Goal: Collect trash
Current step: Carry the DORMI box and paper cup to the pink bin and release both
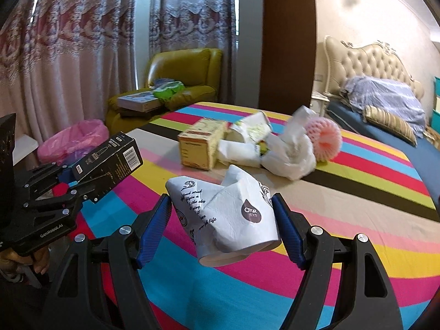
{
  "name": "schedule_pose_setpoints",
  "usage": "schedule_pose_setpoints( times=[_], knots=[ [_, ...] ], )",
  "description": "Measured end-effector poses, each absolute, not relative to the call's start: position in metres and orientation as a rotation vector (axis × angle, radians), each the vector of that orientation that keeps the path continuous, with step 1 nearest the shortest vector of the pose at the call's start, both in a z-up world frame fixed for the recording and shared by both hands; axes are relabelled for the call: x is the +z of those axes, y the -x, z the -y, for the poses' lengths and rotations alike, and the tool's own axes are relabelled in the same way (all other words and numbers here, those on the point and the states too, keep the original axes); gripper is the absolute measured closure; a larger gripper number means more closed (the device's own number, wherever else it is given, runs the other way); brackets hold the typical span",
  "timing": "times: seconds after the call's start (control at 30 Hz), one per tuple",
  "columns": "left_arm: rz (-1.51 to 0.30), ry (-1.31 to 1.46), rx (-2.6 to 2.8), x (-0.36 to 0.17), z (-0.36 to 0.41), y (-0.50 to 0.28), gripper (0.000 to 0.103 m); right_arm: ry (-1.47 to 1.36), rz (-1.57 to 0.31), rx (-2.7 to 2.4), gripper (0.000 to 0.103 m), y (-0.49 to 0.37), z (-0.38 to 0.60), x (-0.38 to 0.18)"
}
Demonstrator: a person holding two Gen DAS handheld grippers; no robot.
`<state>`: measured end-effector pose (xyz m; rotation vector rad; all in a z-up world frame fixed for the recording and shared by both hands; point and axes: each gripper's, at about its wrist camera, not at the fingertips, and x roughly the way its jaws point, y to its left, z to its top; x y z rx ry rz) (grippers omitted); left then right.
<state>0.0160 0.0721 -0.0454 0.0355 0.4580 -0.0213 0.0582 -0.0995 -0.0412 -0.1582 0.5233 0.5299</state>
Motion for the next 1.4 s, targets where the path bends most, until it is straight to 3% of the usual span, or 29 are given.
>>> schedule_pose_setpoints(
  times=[0.9, 1.4],
  knots=[
    [-0.373, 0.098, 0.406, -0.004, -0.259, 0.069, 0.064, 0.353, -0.556, 0.947, 0.032, -0.068, -0.12, -0.015],
    [-0.451, 0.213, 0.534, -0.01, -0.368, 0.053, 0.064, 0.276, -0.581, 1.107, 0.03, -0.106, -0.26, 0.02]
  ],
)
